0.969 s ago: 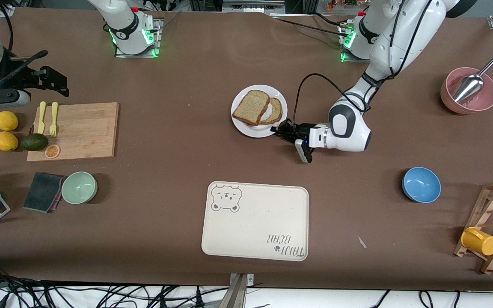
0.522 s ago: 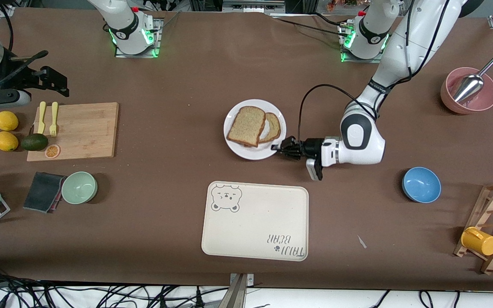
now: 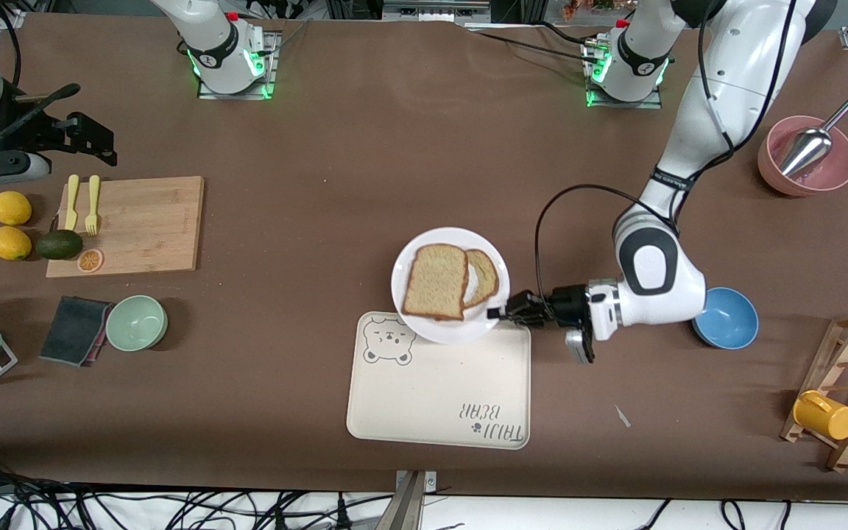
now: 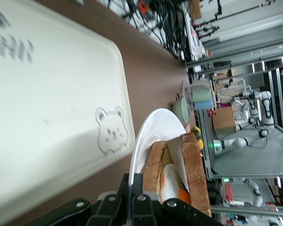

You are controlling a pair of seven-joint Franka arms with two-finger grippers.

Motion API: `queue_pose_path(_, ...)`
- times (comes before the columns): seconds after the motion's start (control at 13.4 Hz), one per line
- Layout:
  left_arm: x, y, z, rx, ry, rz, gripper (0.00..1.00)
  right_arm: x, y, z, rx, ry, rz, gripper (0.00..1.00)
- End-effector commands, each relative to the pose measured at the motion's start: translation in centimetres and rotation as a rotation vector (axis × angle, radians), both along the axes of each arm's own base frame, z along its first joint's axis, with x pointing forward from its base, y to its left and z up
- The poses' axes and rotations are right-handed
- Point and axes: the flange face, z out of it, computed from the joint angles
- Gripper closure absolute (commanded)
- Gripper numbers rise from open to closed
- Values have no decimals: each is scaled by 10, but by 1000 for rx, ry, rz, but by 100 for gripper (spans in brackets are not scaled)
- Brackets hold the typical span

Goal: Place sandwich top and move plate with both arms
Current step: 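Slide the white plate onto the bear tray with the left gripper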

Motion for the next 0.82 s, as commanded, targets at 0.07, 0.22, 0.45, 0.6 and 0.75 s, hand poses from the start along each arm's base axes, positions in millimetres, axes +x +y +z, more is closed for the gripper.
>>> queue_pose_path(0.07,53,6,-2,-38,10,127,100,-2,4,8,1,-10,3,0)
queue_pose_path(0.22,64,8,-13,-11,5,201,100,-2,4,11,2,-16,6,0)
queue_pose_path(0.45,67,-6,-41,18,5,232,100,-2,4,12,2,-18,6,0)
queue_pose_path(0.6,60,-25,-62,41,10,237,100,-1,3,15,4,-25,7,0)
queue_pose_path(0.75,57,-32,-73,52,8,232,100,-2,4,16,3,-25,9,0)
